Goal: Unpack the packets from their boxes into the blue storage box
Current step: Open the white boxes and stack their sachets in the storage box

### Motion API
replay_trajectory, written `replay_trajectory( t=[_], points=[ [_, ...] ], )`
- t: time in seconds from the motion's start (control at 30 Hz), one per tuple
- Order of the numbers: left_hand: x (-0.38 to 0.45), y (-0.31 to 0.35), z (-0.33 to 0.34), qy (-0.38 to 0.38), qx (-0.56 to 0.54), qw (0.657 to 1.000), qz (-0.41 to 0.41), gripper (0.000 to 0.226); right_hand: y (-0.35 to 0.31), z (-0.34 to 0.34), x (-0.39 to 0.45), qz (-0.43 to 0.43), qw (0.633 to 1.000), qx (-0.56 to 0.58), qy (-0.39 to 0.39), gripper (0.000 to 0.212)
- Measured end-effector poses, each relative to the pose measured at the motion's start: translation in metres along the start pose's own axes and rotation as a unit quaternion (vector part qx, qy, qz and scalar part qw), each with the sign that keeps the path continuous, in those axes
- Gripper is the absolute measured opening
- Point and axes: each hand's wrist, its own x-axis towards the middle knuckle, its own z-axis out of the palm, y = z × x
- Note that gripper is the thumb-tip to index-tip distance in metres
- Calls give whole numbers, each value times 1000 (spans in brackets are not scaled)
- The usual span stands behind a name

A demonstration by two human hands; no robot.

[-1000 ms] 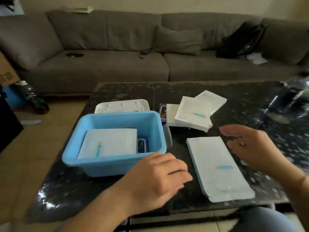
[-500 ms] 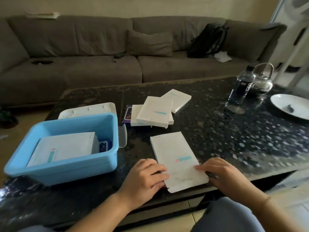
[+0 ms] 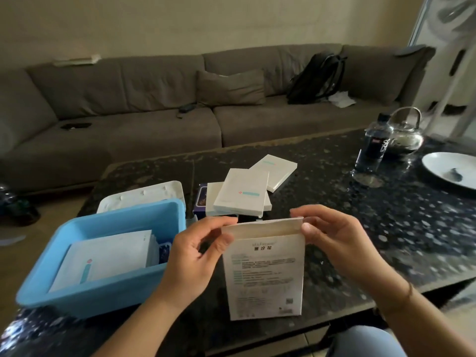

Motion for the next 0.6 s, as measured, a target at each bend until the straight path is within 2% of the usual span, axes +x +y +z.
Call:
replay_trajectory(
  t=[0.1, 0.17, 0.27, 0.37, 0.47, 0.6],
  points=[
    [-3, -2, -3, 10, 23, 999, 24, 25, -8, 4, -2, -41, 999, 1, -10, 15],
    [-5, -1, -3, 16, 15, 999, 36, 22, -12, 7, -5, -53, 998, -28, -18, 25],
    [-8, 1, -1, 16, 0, 999, 43, 20, -10, 8, -7, -45, 998, -35, -7, 10],
    [-10, 2, 1, 15, -12, 999, 44, 16, -11, 11, -10, -34, 998, -54, 10, 17],
    [-9, 2, 4, 25, -5, 999, 28, 14, -12, 13, -11, -41, 997, -67, 20, 14],
    [-10, 2, 8, 24, -3, 999, 41, 13, -17, 14, -11, -6, 999, -27, 20, 12]
  ],
)
